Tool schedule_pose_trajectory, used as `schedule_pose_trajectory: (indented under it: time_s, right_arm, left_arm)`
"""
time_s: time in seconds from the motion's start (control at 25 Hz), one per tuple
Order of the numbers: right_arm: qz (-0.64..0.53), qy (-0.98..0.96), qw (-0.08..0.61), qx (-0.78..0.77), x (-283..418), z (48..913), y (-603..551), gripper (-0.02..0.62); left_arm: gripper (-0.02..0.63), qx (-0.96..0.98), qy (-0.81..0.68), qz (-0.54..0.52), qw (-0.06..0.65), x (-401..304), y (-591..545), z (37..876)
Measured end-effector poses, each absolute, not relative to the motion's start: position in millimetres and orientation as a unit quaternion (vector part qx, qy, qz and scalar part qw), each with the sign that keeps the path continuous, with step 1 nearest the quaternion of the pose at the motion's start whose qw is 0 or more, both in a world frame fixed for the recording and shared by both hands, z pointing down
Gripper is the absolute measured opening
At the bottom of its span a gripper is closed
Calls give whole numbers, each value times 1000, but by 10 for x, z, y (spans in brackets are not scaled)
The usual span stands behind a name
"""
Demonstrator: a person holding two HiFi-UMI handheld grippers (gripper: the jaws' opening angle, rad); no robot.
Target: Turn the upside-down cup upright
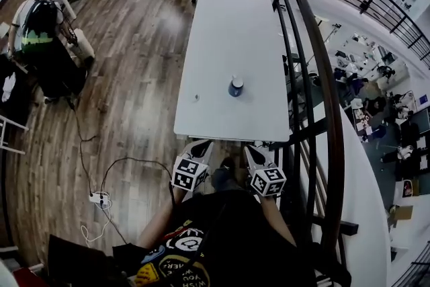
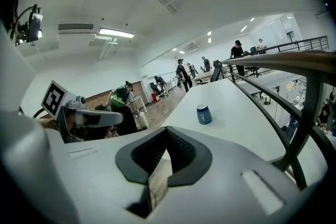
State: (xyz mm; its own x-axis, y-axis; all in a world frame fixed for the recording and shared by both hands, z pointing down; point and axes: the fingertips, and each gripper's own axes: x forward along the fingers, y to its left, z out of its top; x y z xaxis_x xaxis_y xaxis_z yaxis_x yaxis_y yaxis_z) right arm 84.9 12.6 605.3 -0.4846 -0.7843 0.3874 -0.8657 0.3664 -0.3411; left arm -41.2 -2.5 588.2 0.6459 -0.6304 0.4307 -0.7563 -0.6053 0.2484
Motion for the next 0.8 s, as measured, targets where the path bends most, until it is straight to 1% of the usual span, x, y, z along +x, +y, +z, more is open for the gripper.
schedule_pose_trajectory:
  time_s: [0.28,0.52,0.64,0.68,0.8]
  right_arm:
    - [245,-837,122,473,1081,6293,-920,-2]
    - [232,-836,158,472,1053,6906,-1589,0]
    - [231,-814,167,506,1079,7311,-1942,34]
    - [232,-808,172,513,1075,7424,-2053,71]
    - [224,-797,207,521,1011,7750,-2404,219]
  left_arm:
    - [5,867,-414,177,215,-157,-1118,6172]
    - [5,856,-404,211,242,95,-1686,6695]
    - [5,857,-395,234,232,104,-1875,6814]
    - [5,857,-393,244,228,87,-1915,6875]
    - [5,851,-395,252,238,-2,-2004,7027]
